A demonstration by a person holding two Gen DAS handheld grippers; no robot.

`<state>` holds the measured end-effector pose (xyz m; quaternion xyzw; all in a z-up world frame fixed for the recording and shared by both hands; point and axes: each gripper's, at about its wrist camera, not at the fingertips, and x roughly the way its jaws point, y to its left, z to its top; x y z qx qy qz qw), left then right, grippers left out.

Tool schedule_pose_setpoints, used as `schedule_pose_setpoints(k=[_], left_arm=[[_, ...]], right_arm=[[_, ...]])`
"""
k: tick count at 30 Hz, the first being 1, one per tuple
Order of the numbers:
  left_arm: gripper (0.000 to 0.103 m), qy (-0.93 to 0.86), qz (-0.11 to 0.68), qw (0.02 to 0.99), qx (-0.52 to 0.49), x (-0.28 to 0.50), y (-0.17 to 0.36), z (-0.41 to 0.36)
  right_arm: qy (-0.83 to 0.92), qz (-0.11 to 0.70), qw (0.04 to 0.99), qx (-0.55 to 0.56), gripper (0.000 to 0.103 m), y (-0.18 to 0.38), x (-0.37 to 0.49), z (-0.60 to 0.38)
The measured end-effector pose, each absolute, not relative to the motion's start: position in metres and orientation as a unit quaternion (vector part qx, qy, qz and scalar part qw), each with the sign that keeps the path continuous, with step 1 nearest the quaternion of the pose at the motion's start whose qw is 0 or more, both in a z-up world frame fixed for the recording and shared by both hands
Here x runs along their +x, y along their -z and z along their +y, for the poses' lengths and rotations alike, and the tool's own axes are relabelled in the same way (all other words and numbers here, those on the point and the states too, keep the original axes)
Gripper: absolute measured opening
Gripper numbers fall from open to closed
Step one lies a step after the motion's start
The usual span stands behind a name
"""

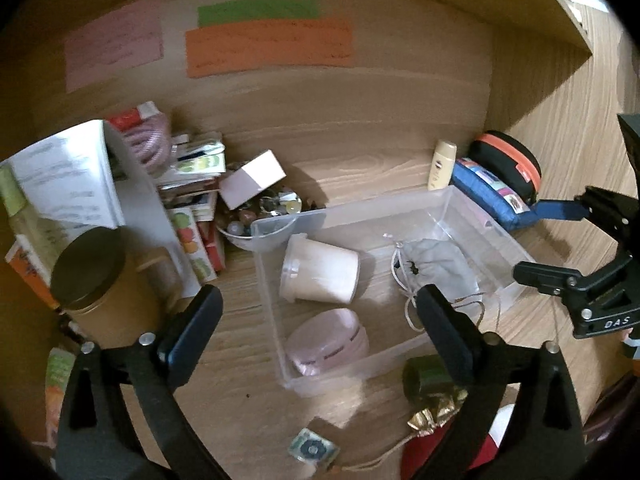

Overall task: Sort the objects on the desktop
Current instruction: 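Release the compact with the left gripper while the right gripper releases the pouch into the box, then grasp the dark green bottle with the right gripper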

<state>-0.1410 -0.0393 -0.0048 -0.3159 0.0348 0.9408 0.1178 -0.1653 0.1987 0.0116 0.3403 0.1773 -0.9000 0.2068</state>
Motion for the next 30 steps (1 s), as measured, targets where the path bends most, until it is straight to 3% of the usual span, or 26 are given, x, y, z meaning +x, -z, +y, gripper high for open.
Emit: schedule_pose_setpoints(k=[12,25,30], left_arm=[[0.100,-0.944,0.034,0.081,-0.317,-0.106,0.010,-0.062],[0.100,-0.918,0.048,0.076,-0.387,-0.096,0.068,-0.079],[0.100,-0.911,0.061,0.093,-0.398,-0.094,0.083,-0.078]], right_arm=[[0.902,0.173,0.231,0.322,0.086,-0.007,-0.122,0.200],[0.872,0.160,0.282,0.367,0.086,0.042,-0.111,0.166],[0.861,0.143,0.304,0.382,0.077,0.049,-0.112,0.157]])
